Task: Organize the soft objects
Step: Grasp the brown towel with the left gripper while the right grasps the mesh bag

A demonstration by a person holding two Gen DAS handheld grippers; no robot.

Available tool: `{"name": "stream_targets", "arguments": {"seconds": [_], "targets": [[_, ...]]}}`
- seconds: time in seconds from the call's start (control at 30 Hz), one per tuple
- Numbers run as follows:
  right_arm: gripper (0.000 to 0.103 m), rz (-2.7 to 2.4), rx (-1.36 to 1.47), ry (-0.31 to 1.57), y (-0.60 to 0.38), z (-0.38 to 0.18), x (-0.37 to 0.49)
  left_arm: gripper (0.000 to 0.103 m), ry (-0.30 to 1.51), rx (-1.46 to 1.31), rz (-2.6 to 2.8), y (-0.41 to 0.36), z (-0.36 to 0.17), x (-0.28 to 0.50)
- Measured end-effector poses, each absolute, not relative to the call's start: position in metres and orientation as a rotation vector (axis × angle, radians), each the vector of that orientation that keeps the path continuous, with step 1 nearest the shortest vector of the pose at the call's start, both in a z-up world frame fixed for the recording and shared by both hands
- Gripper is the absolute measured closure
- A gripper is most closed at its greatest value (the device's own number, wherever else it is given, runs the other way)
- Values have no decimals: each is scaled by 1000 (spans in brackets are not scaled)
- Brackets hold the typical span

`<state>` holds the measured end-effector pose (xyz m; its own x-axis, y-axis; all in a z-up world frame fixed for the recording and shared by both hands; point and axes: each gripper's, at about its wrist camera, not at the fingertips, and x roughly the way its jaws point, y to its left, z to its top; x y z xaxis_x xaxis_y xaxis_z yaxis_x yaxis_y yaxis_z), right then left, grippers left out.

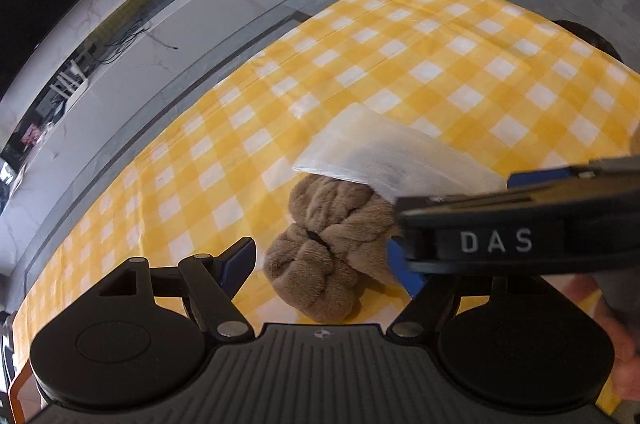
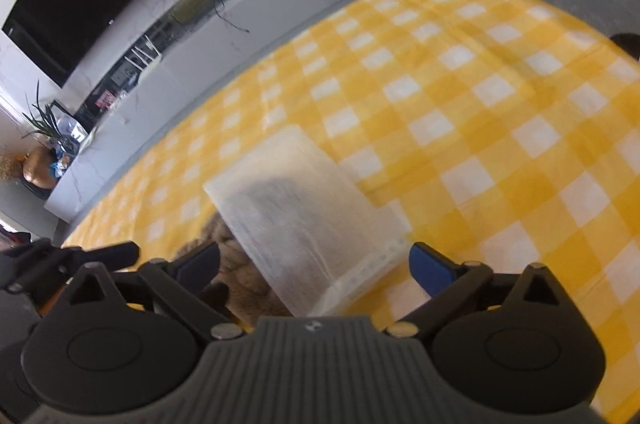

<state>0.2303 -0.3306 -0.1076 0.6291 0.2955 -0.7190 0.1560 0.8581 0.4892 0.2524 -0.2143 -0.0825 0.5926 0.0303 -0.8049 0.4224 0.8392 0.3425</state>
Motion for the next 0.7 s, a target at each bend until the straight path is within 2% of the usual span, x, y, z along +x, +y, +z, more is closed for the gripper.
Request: {"name": "stream_targets", "arguments": {"seconds": [0.07,0.13,0.2,0.27,0.3,0.37,0.43,0.7], "targets": [[19,72,545,923,-331,-111,230,15,933,532,-237,-213,-85,255],[21,70,524,924,-331,-110,228,15,946,533,-230,-214,-89,257],[32,106,519,924,-332,-112,227,15,946,547,-229,-215,-92,256],[58,121,539,946,-334,-115,227,15,947,559,-236,-217,-93,256],[64,127,546,959,-335,-117,229,14,950,563,-240,-218,-94,256],[88,145,549,960,-335,-118,229,14,958,567,-243,-220,-95,258],[99,154,546,951,-335,-115,228,14,949,579,-263,-224,-94,258],[102,157,565,823,-350,-81,209,10,1013,650,-354,-238,-108,272]]}}
